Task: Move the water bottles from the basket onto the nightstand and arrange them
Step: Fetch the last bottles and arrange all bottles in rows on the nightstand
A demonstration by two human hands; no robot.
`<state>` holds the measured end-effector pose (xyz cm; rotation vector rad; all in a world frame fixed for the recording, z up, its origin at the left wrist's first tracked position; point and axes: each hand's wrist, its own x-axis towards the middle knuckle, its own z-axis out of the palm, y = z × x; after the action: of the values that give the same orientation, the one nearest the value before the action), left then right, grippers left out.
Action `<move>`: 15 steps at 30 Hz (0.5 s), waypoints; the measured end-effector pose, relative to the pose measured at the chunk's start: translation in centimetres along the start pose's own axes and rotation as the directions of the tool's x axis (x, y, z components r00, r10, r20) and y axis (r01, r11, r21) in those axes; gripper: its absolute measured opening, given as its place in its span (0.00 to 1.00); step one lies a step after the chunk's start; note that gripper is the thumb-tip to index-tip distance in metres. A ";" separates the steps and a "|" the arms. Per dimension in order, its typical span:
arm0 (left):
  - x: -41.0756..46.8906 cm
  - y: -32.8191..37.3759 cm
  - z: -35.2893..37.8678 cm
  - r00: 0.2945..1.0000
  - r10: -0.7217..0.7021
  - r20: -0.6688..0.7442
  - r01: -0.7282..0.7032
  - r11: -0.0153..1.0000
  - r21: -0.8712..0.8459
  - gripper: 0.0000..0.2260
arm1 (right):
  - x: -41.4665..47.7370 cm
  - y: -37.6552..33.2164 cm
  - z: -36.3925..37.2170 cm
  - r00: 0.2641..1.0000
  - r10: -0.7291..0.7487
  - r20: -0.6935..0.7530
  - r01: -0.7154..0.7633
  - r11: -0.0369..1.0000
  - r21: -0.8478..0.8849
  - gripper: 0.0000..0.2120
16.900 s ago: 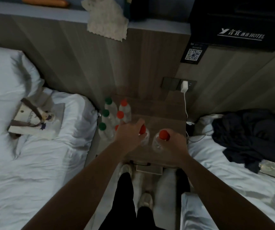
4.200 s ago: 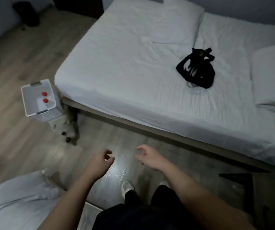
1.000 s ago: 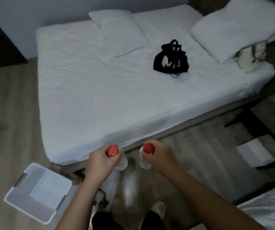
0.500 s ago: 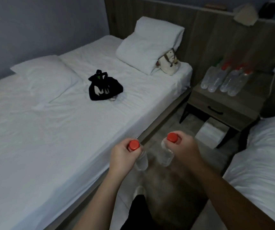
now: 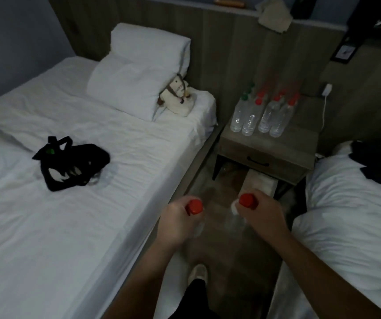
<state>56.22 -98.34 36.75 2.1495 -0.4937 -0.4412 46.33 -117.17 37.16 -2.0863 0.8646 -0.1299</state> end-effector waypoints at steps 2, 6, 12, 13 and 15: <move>3.7 1.3 0.6 0.999 0.032 0.041 -0.033 0.999 0.020 0.09 | 3.1 -0.2 -0.8 0.999 0.023 -0.023 -0.023 1.000 0.011 0.07; 10.2 3.6 1.9 0.991 0.060 0.116 -0.065 0.997 0.046 0.13 | 8.5 -0.1 -2.4 0.995 0.039 -0.089 -0.035 0.998 0.051 0.10; 17.5 7.3 4.5 0.980 0.094 0.174 -0.096 0.995 0.005 0.09 | 15.9 0.7 -5.3 0.988 0.078 -0.130 -0.070 0.995 0.066 0.08; 18.7 7.9 5.1 0.979 0.082 0.185 -0.084 0.996 0.001 0.10 | 17.1 1.1 -5.8 0.987 0.088 -0.133 -0.080 0.995 0.065 0.08; 21.1 8.9 6.7 0.980 0.065 0.188 -0.068 0.998 0.008 0.13 | 19.6 2.2 -6.7 0.984 0.109 -0.138 -0.101 0.993 0.062 0.09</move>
<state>69.53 -118.16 37.41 2.1089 -0.6741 -0.6073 57.36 -134.75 35.72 -1.9941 1.0433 -0.2445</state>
